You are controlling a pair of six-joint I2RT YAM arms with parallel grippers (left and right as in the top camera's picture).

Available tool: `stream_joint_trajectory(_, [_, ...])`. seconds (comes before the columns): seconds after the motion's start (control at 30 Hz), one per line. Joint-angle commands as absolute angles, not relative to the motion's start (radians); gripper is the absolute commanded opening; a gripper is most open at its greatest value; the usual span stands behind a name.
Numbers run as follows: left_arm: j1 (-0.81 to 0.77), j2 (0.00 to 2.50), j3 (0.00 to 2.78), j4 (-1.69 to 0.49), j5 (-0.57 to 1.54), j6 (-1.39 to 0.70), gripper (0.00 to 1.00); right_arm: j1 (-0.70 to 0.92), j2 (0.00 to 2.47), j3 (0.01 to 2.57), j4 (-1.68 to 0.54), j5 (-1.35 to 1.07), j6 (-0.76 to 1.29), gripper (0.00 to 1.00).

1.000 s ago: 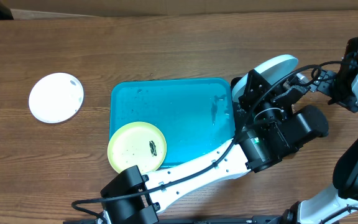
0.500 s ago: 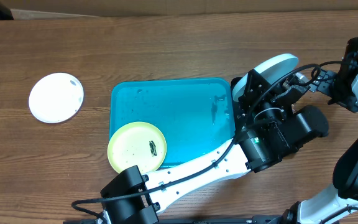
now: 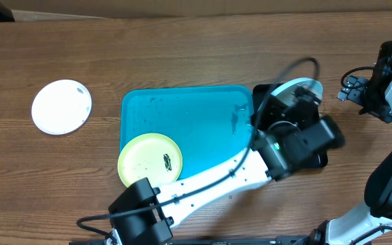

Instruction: Clean dirty plates on tray and stack at the side

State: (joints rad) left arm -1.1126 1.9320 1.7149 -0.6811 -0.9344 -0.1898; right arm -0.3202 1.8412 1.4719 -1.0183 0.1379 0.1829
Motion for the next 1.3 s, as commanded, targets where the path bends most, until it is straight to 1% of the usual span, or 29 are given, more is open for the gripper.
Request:
stream_joint_trajectory(0.0, [-1.027, 1.917, 1.736, -0.709, -0.594, -0.409, 0.04, -0.323, 1.830, 1.486, -1.015, 0.141, 0.186, 1.00])
stream_joint_trajectory(0.13, [-0.918, 1.917, 1.736, -0.738, -0.316, -0.435, 0.04, -0.323, 1.830, 1.486, -1.015, 0.141, 0.186, 1.00])
stream_joint_trajectory(0.17, [-0.865, 1.917, 1.736, -0.748, -0.195, -0.443, 0.04, -0.323, 1.830, 1.486, -1.015, 0.141, 0.186, 1.00])
stream_joint_trajectory(0.33, [-0.666, 1.917, 1.736, -0.756, 0.232, -0.443, 0.04, -0.323, 1.830, 1.486, -1.015, 0.141, 0.186, 1.00])
stream_joint_trajectory(0.43, [-0.537, 1.917, 1.736, -0.768, 0.428, -0.442, 0.04, -0.323, 1.830, 1.486, -1.015, 0.141, 0.186, 1.00])
stream_joint_trajectory(0.53, [-0.411, 1.917, 1.736, -0.797, 0.526, -0.442, 0.04, -0.323, 1.830, 1.486, -1.015, 0.141, 0.186, 1.00])
stream_joint_trajectory(0.7, [-0.193, 1.919, 1.736, -0.915, 0.447, -0.442, 0.04, -0.323, 1.830, 1.486, -1.015, 0.141, 0.186, 1.00])
stream_joint_trajectory(0.9, [0.056, 1.919, 1.736, -1.048, 0.200, -0.448, 0.04, -0.323, 1.830, 1.486, -1.015, 0.141, 0.186, 1.00])
stream_joint_trajectory(1.07, [0.268, 1.919, 1.736, -1.111, 0.039, -0.518, 0.04, -0.323, 1.830, 1.486, -1.015, 0.141, 0.186, 1.00])
stream_joint_trajectory(1.17, [0.393, 1.919, 1.736, -1.126, 0.026, -0.549, 0.04, -0.323, 1.830, 1.486, -1.015, 0.141, 0.186, 1.00])
stream_joint_trajectory(1.27, [0.484, 1.919, 1.736, -1.138, 0.025, -0.562, 0.04, -0.323, 1.830, 1.486, -1.015, 0.141, 0.186, 1.00])
